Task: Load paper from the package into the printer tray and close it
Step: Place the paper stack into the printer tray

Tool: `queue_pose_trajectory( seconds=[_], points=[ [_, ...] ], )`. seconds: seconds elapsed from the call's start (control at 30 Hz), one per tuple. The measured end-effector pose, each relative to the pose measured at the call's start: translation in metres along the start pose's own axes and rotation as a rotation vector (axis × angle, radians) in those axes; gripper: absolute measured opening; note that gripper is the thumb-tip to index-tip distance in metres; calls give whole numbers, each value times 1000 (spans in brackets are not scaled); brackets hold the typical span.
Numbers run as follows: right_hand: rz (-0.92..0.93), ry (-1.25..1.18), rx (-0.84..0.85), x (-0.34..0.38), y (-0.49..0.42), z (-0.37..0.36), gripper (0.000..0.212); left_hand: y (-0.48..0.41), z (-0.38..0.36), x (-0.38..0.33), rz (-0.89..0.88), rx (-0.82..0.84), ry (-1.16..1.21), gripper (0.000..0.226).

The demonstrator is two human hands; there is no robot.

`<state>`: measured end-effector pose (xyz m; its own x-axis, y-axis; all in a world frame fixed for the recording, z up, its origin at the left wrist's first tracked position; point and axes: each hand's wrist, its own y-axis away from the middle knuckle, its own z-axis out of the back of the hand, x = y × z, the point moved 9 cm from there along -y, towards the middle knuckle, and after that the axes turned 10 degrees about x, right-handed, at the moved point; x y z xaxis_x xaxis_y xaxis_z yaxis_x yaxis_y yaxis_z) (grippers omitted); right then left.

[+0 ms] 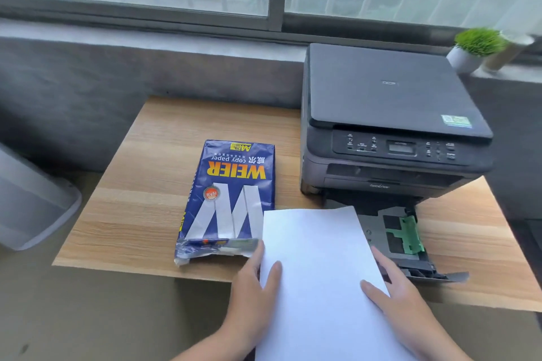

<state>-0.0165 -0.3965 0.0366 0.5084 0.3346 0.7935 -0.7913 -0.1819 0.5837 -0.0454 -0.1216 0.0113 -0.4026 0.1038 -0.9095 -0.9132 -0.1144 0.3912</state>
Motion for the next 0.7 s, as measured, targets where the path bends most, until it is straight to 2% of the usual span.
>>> queue_pose_trajectory(
  seconds=[0.17,0.3,0.7],
  points=[
    [-27,-46,-39,-32,-14,103,61,-39,-116,-19,-26,78,-160,59],
    [-43,-26,-18,-63,-40,153,63,-56,-171,-29,10,69,-262,58],
    [-35,26,11,-83,-106,179,62,-91,-199,-18,112,-70,-406,55]
  ],
)
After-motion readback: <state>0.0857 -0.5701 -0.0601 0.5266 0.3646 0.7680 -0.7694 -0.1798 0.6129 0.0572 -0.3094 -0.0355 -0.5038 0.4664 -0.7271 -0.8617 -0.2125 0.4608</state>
